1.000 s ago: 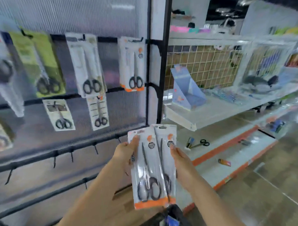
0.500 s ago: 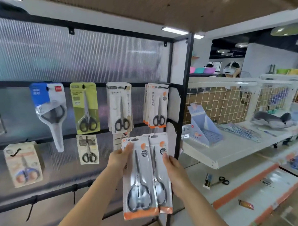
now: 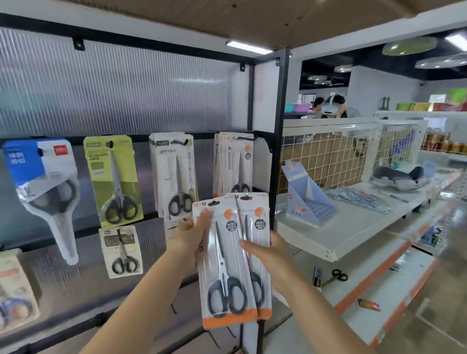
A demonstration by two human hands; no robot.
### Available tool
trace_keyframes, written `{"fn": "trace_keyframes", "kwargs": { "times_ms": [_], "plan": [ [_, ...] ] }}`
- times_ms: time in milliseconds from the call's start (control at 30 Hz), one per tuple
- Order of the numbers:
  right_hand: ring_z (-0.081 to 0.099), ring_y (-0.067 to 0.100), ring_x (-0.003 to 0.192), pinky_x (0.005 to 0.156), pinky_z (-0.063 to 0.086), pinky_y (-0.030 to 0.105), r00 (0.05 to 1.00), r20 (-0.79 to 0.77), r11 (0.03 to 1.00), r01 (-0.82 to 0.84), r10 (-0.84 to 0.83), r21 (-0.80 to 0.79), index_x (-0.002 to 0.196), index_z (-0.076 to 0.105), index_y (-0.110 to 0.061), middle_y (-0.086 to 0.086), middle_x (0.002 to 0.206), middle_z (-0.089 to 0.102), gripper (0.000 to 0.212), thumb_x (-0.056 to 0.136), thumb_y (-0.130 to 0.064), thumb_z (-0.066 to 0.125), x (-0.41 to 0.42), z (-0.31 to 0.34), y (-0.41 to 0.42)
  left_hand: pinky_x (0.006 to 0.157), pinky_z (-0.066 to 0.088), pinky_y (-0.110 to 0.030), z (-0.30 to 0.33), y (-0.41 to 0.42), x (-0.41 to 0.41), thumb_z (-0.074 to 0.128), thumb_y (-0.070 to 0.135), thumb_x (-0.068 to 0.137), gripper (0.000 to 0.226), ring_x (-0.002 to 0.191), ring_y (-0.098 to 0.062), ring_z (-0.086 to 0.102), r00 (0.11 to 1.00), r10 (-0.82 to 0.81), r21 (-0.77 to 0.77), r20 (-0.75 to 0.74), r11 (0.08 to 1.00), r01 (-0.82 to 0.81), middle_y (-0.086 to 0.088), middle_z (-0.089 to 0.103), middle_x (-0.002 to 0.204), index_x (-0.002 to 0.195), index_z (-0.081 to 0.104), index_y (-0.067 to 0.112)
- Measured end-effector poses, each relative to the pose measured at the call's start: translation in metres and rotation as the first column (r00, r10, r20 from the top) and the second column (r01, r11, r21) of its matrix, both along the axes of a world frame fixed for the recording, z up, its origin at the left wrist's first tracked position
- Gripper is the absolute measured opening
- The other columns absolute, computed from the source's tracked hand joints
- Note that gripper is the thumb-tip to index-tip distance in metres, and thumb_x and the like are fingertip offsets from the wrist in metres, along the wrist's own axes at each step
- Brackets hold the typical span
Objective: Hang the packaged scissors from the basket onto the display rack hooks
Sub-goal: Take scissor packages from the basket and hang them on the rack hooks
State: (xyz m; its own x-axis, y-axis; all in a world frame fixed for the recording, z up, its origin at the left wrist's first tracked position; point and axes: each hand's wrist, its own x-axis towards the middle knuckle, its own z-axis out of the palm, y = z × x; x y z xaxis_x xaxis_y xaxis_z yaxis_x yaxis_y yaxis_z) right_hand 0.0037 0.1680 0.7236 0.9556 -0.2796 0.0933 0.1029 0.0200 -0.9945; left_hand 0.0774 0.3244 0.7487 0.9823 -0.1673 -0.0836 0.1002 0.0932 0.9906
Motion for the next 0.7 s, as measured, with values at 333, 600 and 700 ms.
{"fn": "trace_keyframes", "kwargs": {
  "times_ms": [333,600,700],
  "plan": [
    [0.069,0.019,0.097,0.084,0.054,0.032,0.992,0.124,0.998,-0.034,0.027,0.055,0.103,0.069,-0.016,-0.001,0.099,0.074,0.025,0.080,-0.009,0.073,0.039,0.014,-0.054,0.067,0.058,-0.037,-0.009,-0.033,-0.001,0.058,0.009,0.090,0.020,0.080,-0.024,0.071,0.966,-0.256,-0.176,-0.049,0.954,0.244,-0.012,0.073,0.097,0.109,0.064,0.008],
    [0.060,0.006,0.100,0.083,0.047,0.024,0.989,0.147,1.000,0.020,-0.017,-0.014,0.107,0.063,-0.025,-0.011,0.106,0.066,0.017,0.092,-0.032,0.059,0.075,0.040,-0.080,0.055,0.056,-0.031,-0.004,-0.055,0.010,0.055,0.014,0.093,0.014,0.073,-0.021,0.072,0.990,-0.141,-0.180,0.025,0.973,0.143,-0.007,0.075,0.089,0.100,0.067,0.016],
    [0.060,0.007,0.095,0.087,0.047,0.029,0.985,0.167,0.999,0.050,-0.050,0.005,0.100,0.063,-0.027,-0.010,0.099,0.066,0.008,0.093,-0.029,0.058,0.091,0.055,-0.090,0.048,0.054,-0.027,0.003,-0.053,0.018,0.051,0.012,0.095,0.017,0.064,-0.019,0.071,0.994,-0.098,-0.238,0.052,0.965,0.108,-0.007,0.075,0.082,0.098,0.068,0.014]
  ]
}}
